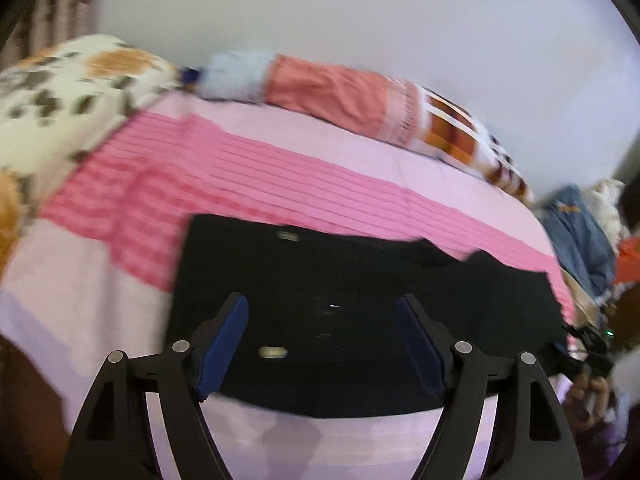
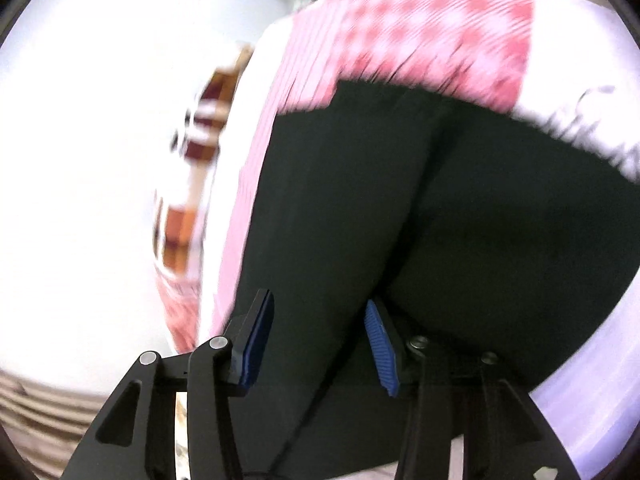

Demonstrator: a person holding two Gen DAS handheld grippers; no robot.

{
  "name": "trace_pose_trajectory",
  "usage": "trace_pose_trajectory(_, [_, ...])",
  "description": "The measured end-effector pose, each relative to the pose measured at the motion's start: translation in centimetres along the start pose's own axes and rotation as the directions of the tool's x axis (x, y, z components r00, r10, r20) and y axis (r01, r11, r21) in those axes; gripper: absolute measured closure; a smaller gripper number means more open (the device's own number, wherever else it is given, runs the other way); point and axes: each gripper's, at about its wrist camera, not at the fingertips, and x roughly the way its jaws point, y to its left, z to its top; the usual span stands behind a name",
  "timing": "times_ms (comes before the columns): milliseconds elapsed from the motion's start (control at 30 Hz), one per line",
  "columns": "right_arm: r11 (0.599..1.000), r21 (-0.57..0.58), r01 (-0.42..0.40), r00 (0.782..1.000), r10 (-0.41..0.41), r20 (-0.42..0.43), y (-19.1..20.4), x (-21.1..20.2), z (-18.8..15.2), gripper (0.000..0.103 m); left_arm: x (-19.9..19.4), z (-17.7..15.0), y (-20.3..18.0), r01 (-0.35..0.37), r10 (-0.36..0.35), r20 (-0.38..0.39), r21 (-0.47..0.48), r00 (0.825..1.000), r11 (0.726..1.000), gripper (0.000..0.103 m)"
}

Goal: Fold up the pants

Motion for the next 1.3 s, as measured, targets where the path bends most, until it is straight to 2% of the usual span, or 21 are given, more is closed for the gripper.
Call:
trace_pose_trajectory(67, [1.000,0.007,-0.003,1.000,0.003,0.001,-0.4,-0.1,1.0,0.071,1.7,-0.2,-2.0,0.026,-0.026,-0.027,0.024,0.999,0.999,0.026])
trace_pose_trajectory(133, [0.999,-0.020,0.026,1.000,-0.026,-0.017,-0.4,0.3,1.2,0.092,2.9,-0.7,-3.6,0.042,-0.039,-0.057,0.049,0.998,0.998,0.026])
trace_pose_trajectory(167, [0.998,-0.036,0.042,0.999,-0.042,-0.023,-0.2,0.7,1.1,0.095,3.7,-1.0,-4.2,0.045,-0.041,-0.076,0.061,0.996,0.997,0.026])
trace_pose_trajectory(233, [0.999,-0.031,0.030,0.999,-0.031,-0.032,-1.0,0.2,1.6,0.098,5.3,-1.5,-5.3,0.039,-0.030,-0.118,0.074,0.993,0.996,0.026])
trace_pose_trajectory(367, [0.995,-0.077,0.066,0.998,-0.067,-0.005,0.2,-1.7,1.3,0.100,7.6,-2.1,-5.9,0.022,-0.007,-0.194,0.077,0.981,0.997,0.026])
trace_pose_trajectory(500, [0.988,-0.069,0.135,0.990,-0.131,0.058,-0.6,-6.4,0.8,0.102,7.1,-2.3,-5.3,0.007,0.006,-0.189,0.065,0.982,0.998,0.026])
trace_pose_trajectory(567, [0.992,-0.038,0.117,0.992,-0.115,0.049,-2.4,-8.2,0.5,0.102,6.9,-2.5,-4.8,0.008,0.004,-0.191,0.059,0.982,0.998,0.025])
trace_pose_trajectory(600, [0.994,-0.036,0.100,0.994,-0.098,0.043,-3.1,-8.8,0.2,0.102,7.0,-2.7,-4.7,0.003,0.008,-0.198,0.059,0.980,0.998,0.025])
trace_pose_trajectory(633, [0.997,-0.035,0.076,0.996,-0.074,0.047,-3.4,-9.2,-0.1,0.097,7.1,-2.9,-4.6,-0.003,0.015,-0.206,0.061,0.978,0.998,0.025])
trace_pose_trajectory(733, [0.996,0.044,-0.074,0.996,0.073,0.043,-4.0,-8.6,0.4,0.092,7.3,-3.2,-4.3,-0.013,0.027,-0.219,0.063,0.975,0.998,0.025])
trace_pose_trajectory(800, [0.998,0.012,-0.060,0.998,0.060,0.027,-2.8,-7.3,0.8,0.085,7.4,-3.3,-4.2,-0.009,0.019,-0.225,0.045,0.974,0.999,0.025])
trace_pose_trajectory(933, [0.999,-0.010,-0.034,0.999,0.034,-0.018,-1.5,-4.3,1.4,0.078,6.7,-3.1,-4.8,0.014,-0.007,-0.203,0.033,0.979,0.999,0.025])
trace_pose_trajectory(1100, [1.000,-0.018,0.003,1.000,-0.003,-0.011,-0.7,-1.9,2.5,0.068,5.9,-3.0,-5.6,0.024,-0.011,-0.175,0.071,0.985,0.997,0.025])
trace_pose_trajectory(1200, [0.999,-0.046,0.013,1.000,-0.013,0.004,0.1,-1.4,2.4,0.057,5.9,-3.0,-5.7,0.025,-0.013,-0.181,0.069,0.983,0.997,0.025])
trace_pose_trajectory(1300, [0.999,-0.042,0.000,1.000,0.000,-0.001,0.6,-0.2,2.3,0.056,6.2,-3.0,-5.4,0.037,-0.030,-0.192,0.036,0.981,0.999,0.025])
